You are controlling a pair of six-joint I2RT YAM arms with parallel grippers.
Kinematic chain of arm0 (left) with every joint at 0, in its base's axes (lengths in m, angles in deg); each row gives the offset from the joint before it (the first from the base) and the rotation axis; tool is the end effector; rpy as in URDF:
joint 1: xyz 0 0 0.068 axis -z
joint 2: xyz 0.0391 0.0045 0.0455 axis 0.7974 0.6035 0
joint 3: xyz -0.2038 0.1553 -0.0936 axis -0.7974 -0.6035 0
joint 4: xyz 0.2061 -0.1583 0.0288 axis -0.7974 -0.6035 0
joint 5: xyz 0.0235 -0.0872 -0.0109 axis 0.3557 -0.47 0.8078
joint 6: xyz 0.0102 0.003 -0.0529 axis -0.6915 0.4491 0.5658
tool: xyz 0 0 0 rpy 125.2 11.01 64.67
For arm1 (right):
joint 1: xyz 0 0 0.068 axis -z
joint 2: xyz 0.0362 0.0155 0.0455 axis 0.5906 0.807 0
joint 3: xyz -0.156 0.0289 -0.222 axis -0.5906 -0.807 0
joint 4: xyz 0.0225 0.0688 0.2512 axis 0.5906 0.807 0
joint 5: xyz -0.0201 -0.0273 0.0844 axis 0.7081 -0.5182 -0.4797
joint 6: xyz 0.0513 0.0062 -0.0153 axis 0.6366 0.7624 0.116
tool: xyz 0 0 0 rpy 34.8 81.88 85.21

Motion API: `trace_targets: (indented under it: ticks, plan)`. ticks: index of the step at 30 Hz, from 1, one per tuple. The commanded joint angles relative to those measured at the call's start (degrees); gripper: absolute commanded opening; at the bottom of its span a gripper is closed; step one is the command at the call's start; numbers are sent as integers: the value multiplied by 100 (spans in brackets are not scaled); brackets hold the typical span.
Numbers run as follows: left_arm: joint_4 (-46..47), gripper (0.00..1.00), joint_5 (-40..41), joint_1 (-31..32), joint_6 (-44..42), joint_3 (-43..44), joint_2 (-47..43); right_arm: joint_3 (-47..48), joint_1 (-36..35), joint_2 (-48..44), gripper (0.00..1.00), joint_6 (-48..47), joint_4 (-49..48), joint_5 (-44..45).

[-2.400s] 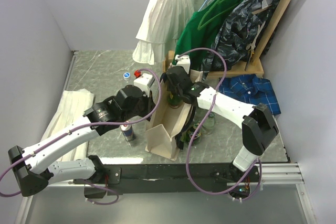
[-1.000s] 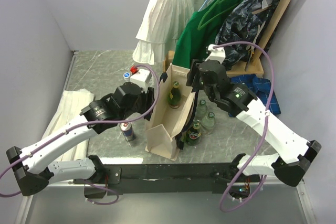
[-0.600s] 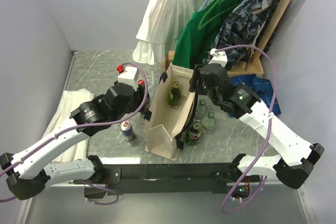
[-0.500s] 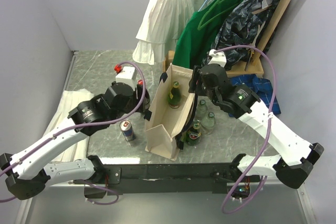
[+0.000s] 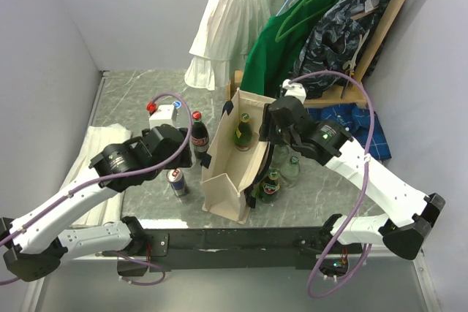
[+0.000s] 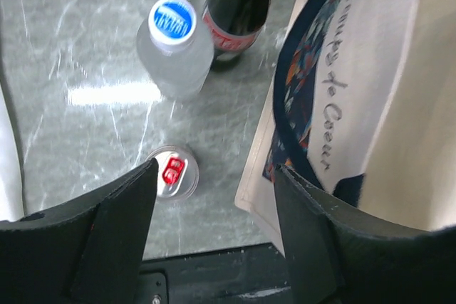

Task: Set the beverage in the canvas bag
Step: Pick up the drink from the center of the board.

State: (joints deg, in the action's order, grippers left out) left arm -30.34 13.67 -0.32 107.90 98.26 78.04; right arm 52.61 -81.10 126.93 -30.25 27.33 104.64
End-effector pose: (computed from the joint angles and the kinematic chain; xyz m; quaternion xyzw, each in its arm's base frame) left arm 0.1206 -0.1282 0.3734 -0.0201 0.9014 -0.1050 0.4197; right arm 0.1837 0.1641 0.3816 0.0080 0.8941 0.1325 0.4278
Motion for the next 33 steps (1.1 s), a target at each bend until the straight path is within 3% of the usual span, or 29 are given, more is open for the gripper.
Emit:
trace_targets:
  ticks: [1,6,9,13,18,33]
  plan:
    - [-307,72,-42,18,548,-190,-225,-88,-115,51,61,174,92,-88]
    - [-482,73,-60,18,777,-348,-173,-193,-211,86,52,358,171,-79]
    - [-466,73,-77,18,839,-418,-173,-272,-264,60,42,481,206,-44]
    - [-439,74,-113,18,883,-454,-173,-281,-317,-10,16,622,373,70]
    - [-439,75,-183,18,936,-559,-155,-220,-343,-107,2,692,558,149]
    - [-483,80,-385,9,1155,-911,337,237,-431,95,0,727,936,255]
